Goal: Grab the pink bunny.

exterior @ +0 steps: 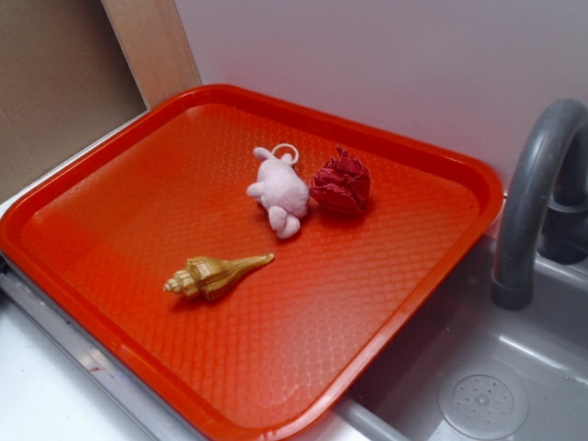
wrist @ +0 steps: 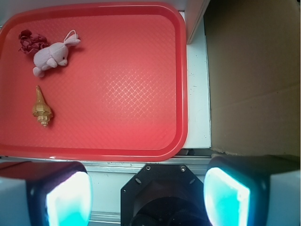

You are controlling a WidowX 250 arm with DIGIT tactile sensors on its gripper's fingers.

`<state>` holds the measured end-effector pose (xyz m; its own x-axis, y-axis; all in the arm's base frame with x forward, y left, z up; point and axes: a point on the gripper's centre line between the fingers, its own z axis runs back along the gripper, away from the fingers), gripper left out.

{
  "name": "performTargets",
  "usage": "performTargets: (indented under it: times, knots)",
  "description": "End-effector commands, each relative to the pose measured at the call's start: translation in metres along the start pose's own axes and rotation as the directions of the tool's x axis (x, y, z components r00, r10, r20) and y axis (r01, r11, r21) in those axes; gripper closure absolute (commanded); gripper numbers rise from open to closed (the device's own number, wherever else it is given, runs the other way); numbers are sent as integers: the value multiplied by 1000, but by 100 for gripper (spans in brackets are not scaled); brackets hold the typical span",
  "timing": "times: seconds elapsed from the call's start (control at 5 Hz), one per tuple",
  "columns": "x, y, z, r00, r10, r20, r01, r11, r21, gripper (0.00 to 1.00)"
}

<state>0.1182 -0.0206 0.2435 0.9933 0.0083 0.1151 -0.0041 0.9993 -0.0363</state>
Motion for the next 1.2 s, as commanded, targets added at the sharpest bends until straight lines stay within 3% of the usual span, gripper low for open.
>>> performTargets:
  times: [0.0, 0.2, 0.4, 0.6, 1.0]
  knots:
    - [0, 0, 0, 1000, 0, 0, 0, 1000, 0, 0]
    - [16, -40, -6, 1000, -6, 2, 6, 999, -43, 0]
    - [33, -78, -13, 995, 90, 35, -89, 995, -37, 0]
    - [48, -100, -25, 975, 220, -30, -221, 973, -71, 0]
    - [90, -127, -66, 787, 600, -144, -613, 786, -79, 0]
